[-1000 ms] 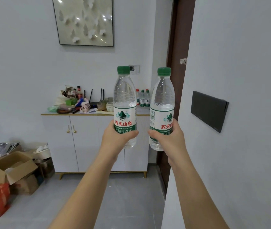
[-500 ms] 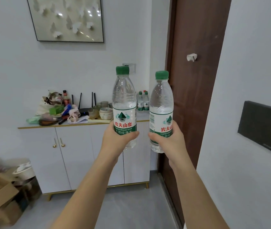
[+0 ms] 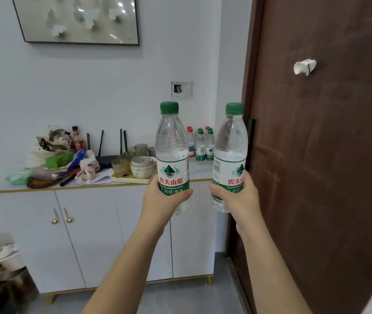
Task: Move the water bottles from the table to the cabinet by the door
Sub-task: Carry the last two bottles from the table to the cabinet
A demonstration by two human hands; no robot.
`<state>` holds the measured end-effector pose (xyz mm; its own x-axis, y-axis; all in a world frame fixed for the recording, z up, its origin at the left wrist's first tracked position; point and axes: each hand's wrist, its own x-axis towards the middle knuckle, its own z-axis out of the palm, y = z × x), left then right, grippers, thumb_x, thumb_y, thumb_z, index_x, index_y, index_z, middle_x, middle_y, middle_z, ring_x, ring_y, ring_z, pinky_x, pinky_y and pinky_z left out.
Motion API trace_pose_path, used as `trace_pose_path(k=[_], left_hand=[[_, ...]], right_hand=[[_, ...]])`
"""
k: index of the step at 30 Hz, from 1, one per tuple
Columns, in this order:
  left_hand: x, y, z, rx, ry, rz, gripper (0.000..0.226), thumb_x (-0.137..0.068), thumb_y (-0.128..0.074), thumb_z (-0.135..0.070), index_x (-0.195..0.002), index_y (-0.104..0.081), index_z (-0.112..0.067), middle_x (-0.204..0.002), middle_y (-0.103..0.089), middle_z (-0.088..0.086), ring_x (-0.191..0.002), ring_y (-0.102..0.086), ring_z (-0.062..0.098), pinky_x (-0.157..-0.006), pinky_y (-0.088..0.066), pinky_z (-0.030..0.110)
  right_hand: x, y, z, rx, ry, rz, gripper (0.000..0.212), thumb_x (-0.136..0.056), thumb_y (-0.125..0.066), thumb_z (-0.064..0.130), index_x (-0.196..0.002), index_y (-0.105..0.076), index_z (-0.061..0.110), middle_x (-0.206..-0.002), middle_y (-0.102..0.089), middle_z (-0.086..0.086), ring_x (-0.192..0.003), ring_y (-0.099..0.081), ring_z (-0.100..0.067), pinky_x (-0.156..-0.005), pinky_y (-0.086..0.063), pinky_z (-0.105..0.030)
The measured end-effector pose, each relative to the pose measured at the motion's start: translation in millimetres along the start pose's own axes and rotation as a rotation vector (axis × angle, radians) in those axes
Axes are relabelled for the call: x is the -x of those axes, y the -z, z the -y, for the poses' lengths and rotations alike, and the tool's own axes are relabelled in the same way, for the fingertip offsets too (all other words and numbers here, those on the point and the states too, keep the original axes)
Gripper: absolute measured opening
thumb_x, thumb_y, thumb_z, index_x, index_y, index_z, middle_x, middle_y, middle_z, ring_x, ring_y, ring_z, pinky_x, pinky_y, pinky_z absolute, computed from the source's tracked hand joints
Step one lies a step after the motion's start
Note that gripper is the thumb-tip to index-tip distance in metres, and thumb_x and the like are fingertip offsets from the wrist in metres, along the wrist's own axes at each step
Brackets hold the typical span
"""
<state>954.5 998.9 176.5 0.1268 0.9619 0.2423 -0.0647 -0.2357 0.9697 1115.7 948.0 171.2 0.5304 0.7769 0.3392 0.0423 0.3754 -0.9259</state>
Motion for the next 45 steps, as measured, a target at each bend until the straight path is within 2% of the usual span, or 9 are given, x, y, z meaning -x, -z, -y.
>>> trace_pose_path(k=[5,12,20,23,27,30,33,37,45], left_hand=[[-82,-16,16,-0.025,-0.037,-0.002,0.054,-0.068,-0.083,-0.005,-0.114,-0.061,-0.019,-0.102,-0.071,-0.006,-0.091,-0.067,0.008,-0.061,-0.051,0.014],[-170,-30,54,-0.033,-0.028,-0.039,0.056,-0.065,-0.085,-0.009,-0.114,-0.06,-0.021,-0.102,-0.071,-0.005,-0.094,-0.067,0.011,-0.073,-0.054,0.025],[-262,-45,109,-0.013,0.025,-0.021,0.049,-0.068,-0.084,-0.005,-0.097,-0.056,-0.033,-0.097,-0.068,-0.008,-0.089,-0.064,0.006,-0.072,-0.053,0.025],[-313,-52,139,-0.012,0.037,-0.001,0.05,-0.067,-0.084,-0.005,-0.099,-0.057,-0.031,-0.097,-0.069,-0.007,-0.09,-0.065,0.009,-0.075,-0.054,0.028],[-392,-68,184,-0.028,0.079,0.002,0.057,-0.065,-0.086,-0.007,-0.113,-0.058,-0.018,-0.103,-0.069,-0.001,-0.095,-0.066,0.016,-0.083,-0.057,0.039],[-445,-78,219,-0.071,0.121,0.015,0.061,-0.063,-0.086,-0.011,-0.117,-0.057,-0.019,-0.105,-0.069,0.0,-0.098,-0.066,0.018,-0.086,-0.057,0.043],[-487,-86,249,-0.102,0.139,0.021,0.061,-0.065,-0.085,-0.011,-0.117,-0.055,-0.02,-0.106,-0.068,-0.002,-0.099,-0.066,0.016,-0.085,-0.057,0.039],[-518,-98,284,-0.129,0.184,0.033,0.057,-0.069,-0.083,-0.006,-0.116,-0.053,-0.019,-0.105,-0.066,-0.002,-0.097,-0.063,0.014,-0.084,-0.054,0.036],[-539,-116,340,-0.179,0.253,0.014,0.056,-0.069,-0.083,-0.005,-0.112,-0.051,-0.022,-0.105,-0.065,-0.007,-0.097,-0.063,0.01,-0.083,-0.052,0.032]], right_hand=[[-83,-18,-25,0.028,0.027,0.011,0.058,-0.07,-0.081,-0.002,-0.118,-0.059,0.023,-0.108,-0.07,0.007,-0.098,-0.067,-0.007,-0.067,-0.053,-0.015],[-168,-36,-70,0.072,0.033,0.007,0.056,-0.07,-0.082,-0.001,-0.102,-0.056,0.036,-0.102,-0.067,0.015,-0.093,-0.064,0.001,-0.069,-0.05,-0.013],[-252,-62,-143,0.118,-0.027,-0.001,0.059,-0.069,-0.082,-0.002,-0.115,-0.057,0.026,-0.104,-0.069,0.011,-0.096,-0.067,-0.006,-0.075,-0.053,-0.021],[-294,-77,-179,0.139,-0.041,-0.021,0.062,-0.068,-0.083,0.001,-0.119,-0.056,0.024,-0.108,-0.068,0.009,-0.1,-0.066,-0.009,-0.086,-0.055,-0.032],[-353,-101,-224,0.184,-0.055,-0.065,0.062,-0.071,-0.082,0.003,-0.119,-0.052,0.028,-0.109,-0.065,0.016,-0.101,-0.062,-0.002,-0.091,-0.053,-0.034],[-397,-113,-257,0.223,-0.088,-0.083,0.062,-0.072,-0.081,0.003,-0.123,-0.051,0.022,-0.113,-0.065,0.009,-0.104,-0.063,-0.007,-0.093,-0.053,-0.038],[-434,-121,-291,0.228,-0.12,-0.104,0.07,-0.072,-0.082,0.003,-0.132,-0.048,0.018,-0.123,-0.063,0.002,-0.113,-0.061,-0.014,-0.095,-0.051,-0.031],[-460,-121,-329,0.224,-0.17,-0.096,0.07,-0.072,-0.082,0.002,-0.128,-0.047,0.024,-0.118,-0.062,0.009,-0.106,-0.06,-0.005,-0.076,-0.047,-0.005],[-488,-115,-394,0.27,-0.25,-0.023,0.066,-0.069,-0.081,-0.006,-0.119,-0.049,0.022,-0.111,-0.063,0.015,-0.097,-0.062,0.008,-0.076,-0.047,-0.006]])
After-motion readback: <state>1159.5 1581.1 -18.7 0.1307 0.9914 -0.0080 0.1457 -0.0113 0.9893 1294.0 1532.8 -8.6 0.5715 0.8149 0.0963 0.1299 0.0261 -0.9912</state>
